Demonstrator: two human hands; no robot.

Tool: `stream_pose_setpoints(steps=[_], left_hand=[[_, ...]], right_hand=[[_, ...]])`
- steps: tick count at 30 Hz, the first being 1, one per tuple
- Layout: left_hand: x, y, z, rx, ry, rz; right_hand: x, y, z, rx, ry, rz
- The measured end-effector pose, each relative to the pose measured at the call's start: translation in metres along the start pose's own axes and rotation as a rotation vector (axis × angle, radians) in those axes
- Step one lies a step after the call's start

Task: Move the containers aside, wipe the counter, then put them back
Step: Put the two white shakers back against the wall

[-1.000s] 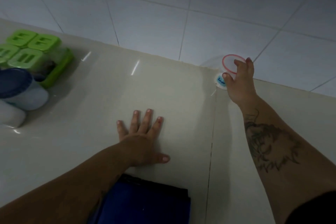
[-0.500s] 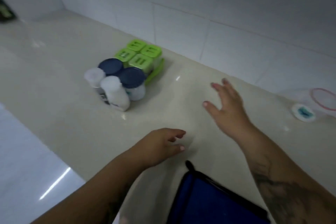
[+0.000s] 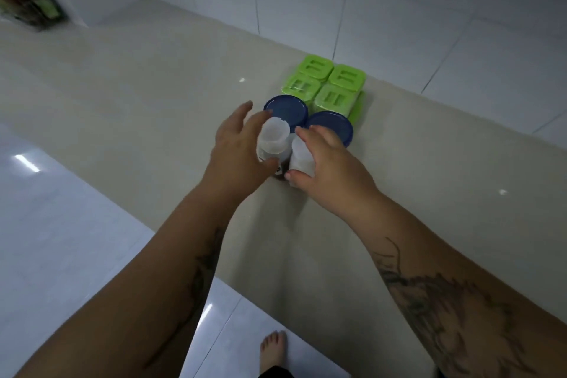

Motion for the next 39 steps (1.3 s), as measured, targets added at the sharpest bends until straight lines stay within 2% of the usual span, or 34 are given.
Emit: stream_pose_setpoints(steps=[3, 6, 13, 19, 24, 31, 39], left_hand=[[0.018, -0.002, 0.006, -0.079, 0.193, 0.085], [0.022, 0.005, 0.009, -0.153, 0.296, 0.067], [0.012, 0.001, 0.013, -0.092, 0.170, 0.076], [0.001, 0.014, -0.022, -0.033, 0.010, 0.088], [0.027, 0.039, -0.108, 0.023, -0.083, 0.152], [0.146, 0.041, -0.251, 0.092, -0.019, 0.294], [0.271, 0.004, -0.388, 0.208, 0.006, 0.383]], right_hand=[[0.004, 0.000, 0.003, -0.006, 0.048, -0.048], [0.003, -0.001, 0.004, -0.008, 0.068, -0.069], [-0.020, 0.016, -0.016, 0.071, -0.017, -0.011], [-0.067, 0.052, -0.065, 0.134, -0.123, 0.031], [-0.128, 0.072, -0.131, 0.181, -0.119, 0.020], [-0.239, 0.070, -0.250, 0.191, 0.047, 0.006], [-0.324, 0.039, -0.374, 0.244, 0.260, -0.202]])
Point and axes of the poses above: each hand's wrist, its own y-axis away from the middle knuckle, its own x-axis out of the palm, z = x × y, the point moved 5 cm from there along -y, towards the middle knuckle, and after that the axes turned 15 degrees about -z, right-handed, at the moved point
